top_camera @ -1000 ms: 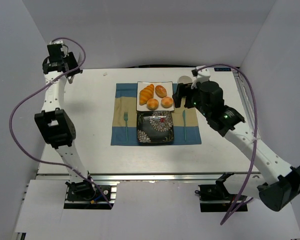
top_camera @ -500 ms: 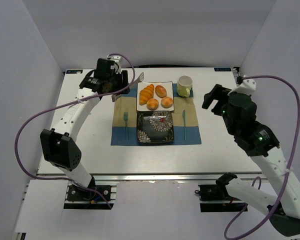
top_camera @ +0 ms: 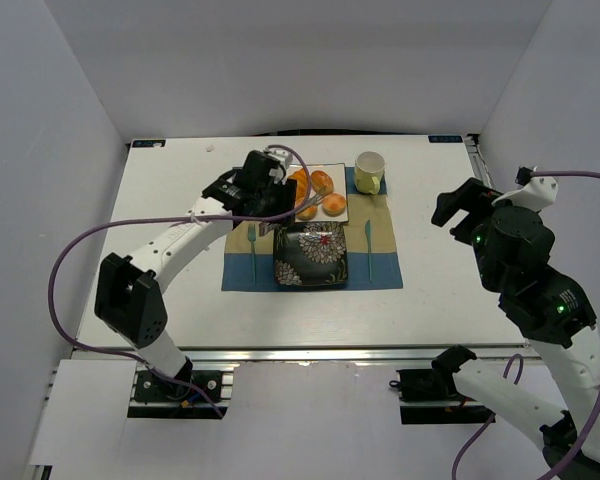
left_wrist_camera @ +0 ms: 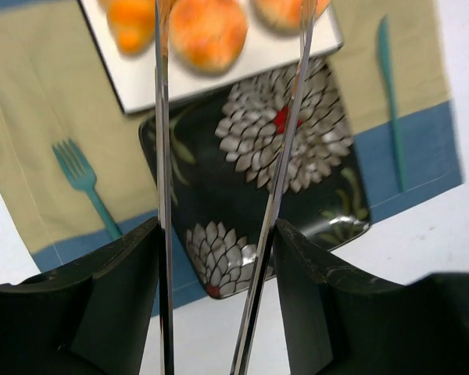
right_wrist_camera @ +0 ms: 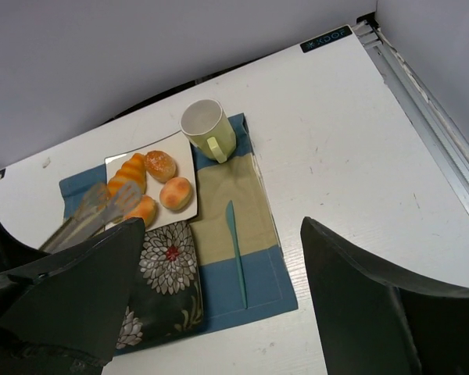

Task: Place the bread

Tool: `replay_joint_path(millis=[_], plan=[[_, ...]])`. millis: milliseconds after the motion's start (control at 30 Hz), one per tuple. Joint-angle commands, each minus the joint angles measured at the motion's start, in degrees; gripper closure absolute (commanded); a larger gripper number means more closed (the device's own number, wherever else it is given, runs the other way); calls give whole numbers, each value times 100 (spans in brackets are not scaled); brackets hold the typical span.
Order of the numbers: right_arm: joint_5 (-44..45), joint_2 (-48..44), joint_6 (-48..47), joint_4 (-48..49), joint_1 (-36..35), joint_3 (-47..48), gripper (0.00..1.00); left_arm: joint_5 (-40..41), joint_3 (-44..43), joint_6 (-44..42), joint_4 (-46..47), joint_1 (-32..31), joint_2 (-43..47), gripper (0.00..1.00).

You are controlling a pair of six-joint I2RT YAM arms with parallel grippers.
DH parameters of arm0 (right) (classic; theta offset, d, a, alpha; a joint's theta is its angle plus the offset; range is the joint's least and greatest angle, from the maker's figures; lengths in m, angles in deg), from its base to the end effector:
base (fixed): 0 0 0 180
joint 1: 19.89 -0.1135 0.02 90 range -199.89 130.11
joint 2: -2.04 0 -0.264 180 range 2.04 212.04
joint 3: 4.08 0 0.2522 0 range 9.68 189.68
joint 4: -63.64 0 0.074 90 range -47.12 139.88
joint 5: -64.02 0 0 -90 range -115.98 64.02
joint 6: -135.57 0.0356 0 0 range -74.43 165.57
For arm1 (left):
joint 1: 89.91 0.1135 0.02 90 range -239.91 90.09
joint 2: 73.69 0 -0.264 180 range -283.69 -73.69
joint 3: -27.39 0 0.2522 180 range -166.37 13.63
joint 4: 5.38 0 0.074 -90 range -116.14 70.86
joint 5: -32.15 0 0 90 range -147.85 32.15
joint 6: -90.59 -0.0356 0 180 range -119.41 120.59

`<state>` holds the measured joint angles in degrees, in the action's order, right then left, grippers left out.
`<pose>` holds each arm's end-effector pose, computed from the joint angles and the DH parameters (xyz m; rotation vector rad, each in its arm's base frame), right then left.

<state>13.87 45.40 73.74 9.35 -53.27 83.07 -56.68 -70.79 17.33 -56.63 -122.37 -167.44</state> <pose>0.1042 0.0413 0.4508 0.4198 1.6625 0.1873 0.3073 -0.1946 0.3165 0.3215 2.4004 -0.3765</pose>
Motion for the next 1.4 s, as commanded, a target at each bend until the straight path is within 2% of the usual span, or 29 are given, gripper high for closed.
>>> replay_joint_path(millis=[0, 333, 1000, 1367], plan=[[110, -46, 67, 19, 16, 53, 13, 366, 373, 216, 163, -23, 515, 33], [-65, -81, 58, 177, 16, -184, 13, 454, 1086, 375, 348, -145, 885, 33], [-241, -90, 49, 362, 8, -342, 13, 524, 892, 375, 611, -392, 33, 34], [-329, -46, 31, 546, 8, -518, 13, 516, 708, 366, 709, -392, -336, 38]])
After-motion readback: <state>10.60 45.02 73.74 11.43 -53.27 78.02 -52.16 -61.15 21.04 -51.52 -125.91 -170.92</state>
